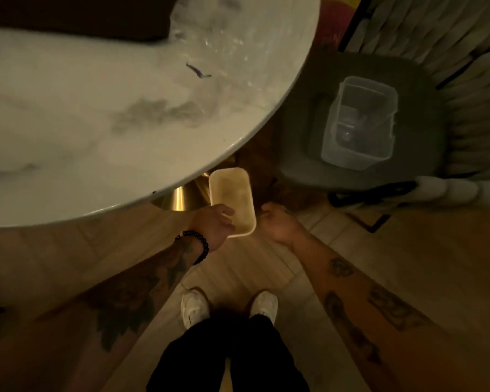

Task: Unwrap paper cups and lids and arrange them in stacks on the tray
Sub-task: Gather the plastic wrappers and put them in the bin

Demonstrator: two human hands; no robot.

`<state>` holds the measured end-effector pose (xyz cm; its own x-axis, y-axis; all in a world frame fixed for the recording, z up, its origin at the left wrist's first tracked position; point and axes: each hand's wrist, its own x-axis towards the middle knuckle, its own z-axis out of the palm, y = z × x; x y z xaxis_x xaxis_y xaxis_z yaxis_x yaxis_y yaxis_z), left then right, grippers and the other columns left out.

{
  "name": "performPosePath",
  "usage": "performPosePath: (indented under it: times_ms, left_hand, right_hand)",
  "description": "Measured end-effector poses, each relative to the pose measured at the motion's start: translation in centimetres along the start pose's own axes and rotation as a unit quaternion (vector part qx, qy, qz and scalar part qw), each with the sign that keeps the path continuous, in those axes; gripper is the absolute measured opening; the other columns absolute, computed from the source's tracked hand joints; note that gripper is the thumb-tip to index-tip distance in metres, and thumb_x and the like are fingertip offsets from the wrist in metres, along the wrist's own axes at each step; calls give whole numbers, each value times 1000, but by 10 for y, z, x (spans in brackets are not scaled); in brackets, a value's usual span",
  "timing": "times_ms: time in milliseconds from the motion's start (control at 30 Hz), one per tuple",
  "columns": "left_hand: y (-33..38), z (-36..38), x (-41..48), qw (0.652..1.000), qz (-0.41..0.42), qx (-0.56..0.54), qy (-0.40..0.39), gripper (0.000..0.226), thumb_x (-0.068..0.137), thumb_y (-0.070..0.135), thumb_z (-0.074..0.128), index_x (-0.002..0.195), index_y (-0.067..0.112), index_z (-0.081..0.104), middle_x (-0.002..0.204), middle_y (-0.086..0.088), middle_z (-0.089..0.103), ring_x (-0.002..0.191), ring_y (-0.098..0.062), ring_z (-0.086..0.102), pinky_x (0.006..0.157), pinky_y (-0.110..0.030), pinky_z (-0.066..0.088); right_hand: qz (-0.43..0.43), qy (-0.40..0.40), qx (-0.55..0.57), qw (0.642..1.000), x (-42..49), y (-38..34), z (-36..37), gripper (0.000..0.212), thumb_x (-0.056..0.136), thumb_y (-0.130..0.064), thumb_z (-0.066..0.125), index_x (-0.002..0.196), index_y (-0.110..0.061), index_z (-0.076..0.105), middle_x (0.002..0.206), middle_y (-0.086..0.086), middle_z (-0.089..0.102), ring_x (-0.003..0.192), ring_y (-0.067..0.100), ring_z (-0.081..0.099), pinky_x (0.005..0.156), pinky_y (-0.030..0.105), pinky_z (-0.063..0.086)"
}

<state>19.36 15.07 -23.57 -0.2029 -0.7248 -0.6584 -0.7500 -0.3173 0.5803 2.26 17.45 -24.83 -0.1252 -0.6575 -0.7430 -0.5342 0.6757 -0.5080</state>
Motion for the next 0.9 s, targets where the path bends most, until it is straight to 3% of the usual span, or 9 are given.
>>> performPosePath:
  times_ms: [167,267,333,400,533,633,800,900]
  left_hand:
    - [74,-43,-62,998,55,-3,-12,25,89,19,69,112,28,65,104,8,68,101,-10,61,67,-14,42]
    - [110,-72,-92,995,100,-2,4,22,86,18,70,101,32,65,106,4,72,105,-12,64,90,-24,49]
    - [128,-92,-112,993,117,-11,13,21,85,21,72,96,36,64,102,6,73,103,-12,66,97,-33,50]
    - [146,-113,-131,990,137,-5,19,18,87,24,72,101,34,66,100,8,73,98,-9,66,92,-31,53]
    - [180,-161,-162,983,166,-21,73,19,90,25,69,110,27,69,101,10,71,94,-2,64,77,-12,48]
    - [199,-194,-171,976,173,-32,125,19,89,27,71,108,26,70,99,11,71,95,-4,64,84,-20,50]
    - [215,-225,-164,968,170,-62,172,18,90,25,72,107,24,68,99,8,70,93,-6,65,79,-22,51]
    - [221,-241,-150,966,156,-46,200,23,88,22,73,111,21,69,103,5,71,98,-12,65,89,-28,51]
  right_hand:
    - [-17,33,33,999,-73,-35,-48,47,87,-12,59,134,-13,57,136,15,60,123,33,58,106,46,46]
    - [-37,37,57,997,-98,-51,-70,51,86,-17,61,137,-16,55,136,11,60,124,28,58,108,46,45]
    - [-54,44,85,994,-119,-69,-86,54,79,-27,60,132,-21,56,130,8,64,118,27,62,104,49,48]
    - [-78,58,107,990,-142,-93,-105,47,80,-31,57,127,-26,57,124,4,65,111,24,65,101,49,51]
    - [-135,76,119,981,-178,-141,-140,25,93,-29,54,116,-38,55,120,-3,65,107,18,65,99,44,53]
    - [-168,79,124,975,-190,-172,-164,23,95,-29,55,116,-39,57,121,-2,63,108,19,63,99,44,53]
    - [-194,85,121,970,-193,-213,-190,27,95,-26,56,122,-31,58,107,-4,67,105,18,65,98,44,54]
    - [-178,74,124,973,-185,-227,-202,25,95,-26,57,120,-31,58,106,-2,67,105,19,64,100,45,53]
